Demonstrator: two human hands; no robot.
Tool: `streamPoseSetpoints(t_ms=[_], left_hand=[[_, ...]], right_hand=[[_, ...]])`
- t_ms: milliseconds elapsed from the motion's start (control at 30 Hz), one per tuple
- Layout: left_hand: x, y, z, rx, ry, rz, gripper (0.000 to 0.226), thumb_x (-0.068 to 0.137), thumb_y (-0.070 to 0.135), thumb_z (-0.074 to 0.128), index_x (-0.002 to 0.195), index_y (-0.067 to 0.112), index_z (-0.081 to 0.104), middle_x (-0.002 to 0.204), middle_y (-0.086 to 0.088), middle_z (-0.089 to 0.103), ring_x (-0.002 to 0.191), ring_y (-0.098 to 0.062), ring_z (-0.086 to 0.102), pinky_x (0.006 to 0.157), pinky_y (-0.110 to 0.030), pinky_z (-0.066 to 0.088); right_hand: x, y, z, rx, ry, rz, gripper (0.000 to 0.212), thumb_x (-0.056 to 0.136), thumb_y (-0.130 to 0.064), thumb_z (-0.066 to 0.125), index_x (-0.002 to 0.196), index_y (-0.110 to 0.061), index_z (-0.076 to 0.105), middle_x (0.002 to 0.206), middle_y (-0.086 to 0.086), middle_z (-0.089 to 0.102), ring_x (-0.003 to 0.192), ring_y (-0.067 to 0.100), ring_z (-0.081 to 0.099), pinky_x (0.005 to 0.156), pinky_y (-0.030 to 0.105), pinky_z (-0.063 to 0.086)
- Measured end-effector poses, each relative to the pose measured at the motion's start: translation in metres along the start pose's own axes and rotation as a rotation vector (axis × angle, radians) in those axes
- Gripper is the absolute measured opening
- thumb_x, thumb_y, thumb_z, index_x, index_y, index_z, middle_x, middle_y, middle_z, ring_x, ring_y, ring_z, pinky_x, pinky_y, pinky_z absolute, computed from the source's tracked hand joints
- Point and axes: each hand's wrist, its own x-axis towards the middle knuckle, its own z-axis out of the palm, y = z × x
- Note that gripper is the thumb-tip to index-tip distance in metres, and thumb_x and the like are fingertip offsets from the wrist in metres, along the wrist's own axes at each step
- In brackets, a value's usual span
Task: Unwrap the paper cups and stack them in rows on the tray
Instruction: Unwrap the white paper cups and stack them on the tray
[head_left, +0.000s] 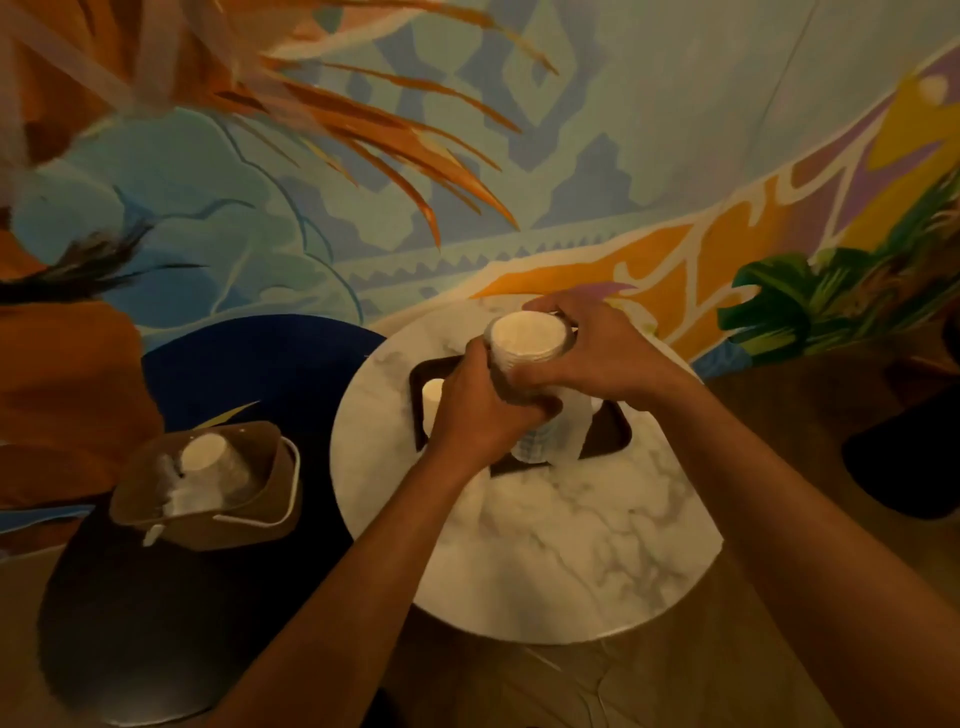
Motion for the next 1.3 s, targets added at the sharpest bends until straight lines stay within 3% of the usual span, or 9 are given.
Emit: streamPoseSetpoints(t_ms=[100,200,367,567,767,900,1067,1167,1300], left_hand=[[-0.015,-0.015,0.046,0.034,0.023,-0.029,0.099,0.064,0.042,0.091,0.147,0.025,0.039,0.142,0.003,0.056,0.127,-0.012,0.053,0.105,-0.033,0.048],[-0.036,-0.046,0.085,0.028,0.054,-0.099,0.093,0.066,0.050,0.083,0.144,0.027,0.038,0.139,0.003,0.057,0.129,-0.018,0.056,0.106,-0.039,0.049],[-0.079,-0.099,0.119,0.071,0.055,-0.184,0.089,0.080,0.046,0.082,0.150,0.017,0.036,0.145,-0.002,0.053,0.133,-0.016,0.052,0.104,-0.019,0.040],[-0.101,-0.153,0.134,0.103,0.033,-0.415,0.086,0.089,0.043,0.075,0.157,0.018,0.027,0.155,-0.003,0.045,0.142,-0.021,0.046,0.107,-0.023,0.038],[-0.102,-0.173,0.140,0.162,0.058,-0.481,0.092,0.090,0.069,0.052,0.159,0.018,0.020,0.154,-0.008,0.047,0.136,-0.025,0.053,0.105,-0.038,0.051],[-0.098,-0.179,0.144,0.142,0.110,-0.470,0.094,0.087,0.071,0.053,0.158,0.015,0.023,0.154,-0.009,0.048,0.136,-0.026,0.053,0.106,-0.034,0.049],[-0.094,-0.183,0.147,0.121,0.156,-0.442,0.123,0.070,0.100,0.020,0.157,0.014,0.026,0.154,-0.008,0.048,0.137,-0.025,0.052,0.108,-0.031,0.045],[-0.093,-0.175,0.144,0.128,0.139,-0.470,0.116,0.074,0.095,0.027,0.157,0.015,0.026,0.154,-0.008,0.048,0.136,-0.025,0.053,0.108,-0.027,0.042],[-0.094,-0.168,0.137,0.119,0.077,-0.506,0.088,0.089,0.066,0.051,0.156,0.015,0.026,0.151,-0.007,0.051,0.134,-0.025,0.055,0.107,-0.034,0.049]], right_hand=[[-0.018,0.035,-0.003,-0.017,0.010,0.027,0.068,0.059,-0.040,0.094,0.119,-0.036,0.063,0.108,-0.024,0.066,0.096,-0.014,0.060,0.078,0.011,0.051],[-0.029,0.071,0.011,-0.012,-0.030,0.091,0.075,0.055,-0.045,0.093,0.122,-0.035,0.063,0.111,-0.019,0.066,0.099,-0.006,0.062,0.078,0.015,0.050],[-0.043,0.123,0.055,0.004,-0.129,0.202,0.076,0.052,-0.044,0.097,0.116,-0.034,0.058,0.112,-0.016,0.065,0.102,0.003,0.063,0.083,0.023,0.054],[-0.047,0.150,0.102,0.003,-0.199,0.215,0.080,0.050,-0.031,0.098,0.117,-0.033,0.054,0.114,-0.017,0.061,0.104,0.005,0.061,0.085,0.031,0.058],[-0.036,0.154,0.119,-0.001,-0.220,0.206,0.082,0.053,-0.028,0.098,0.120,-0.037,0.052,0.116,-0.020,0.057,0.104,0.003,0.057,0.081,0.022,0.053],[-0.030,0.154,0.121,0.008,-0.240,0.203,0.082,0.054,-0.028,0.098,0.122,-0.035,0.052,0.117,-0.019,0.058,0.104,0.004,0.057,0.079,0.019,0.050],[-0.024,0.155,0.123,0.009,-0.260,0.195,0.082,0.054,-0.027,0.098,0.122,-0.035,0.051,0.117,-0.020,0.057,0.105,0.003,0.057,0.076,0.016,0.046],[-0.022,0.154,0.124,0.001,-0.280,0.202,0.083,0.054,-0.025,0.098,0.121,-0.035,0.051,0.116,-0.021,0.057,0.102,0.000,0.056,0.074,0.015,0.045],[-0.023,0.152,0.125,-0.014,-0.284,0.200,0.085,0.052,-0.024,0.098,0.122,-0.034,0.051,0.116,-0.019,0.057,0.103,0.004,0.057,0.074,0.016,0.046]])
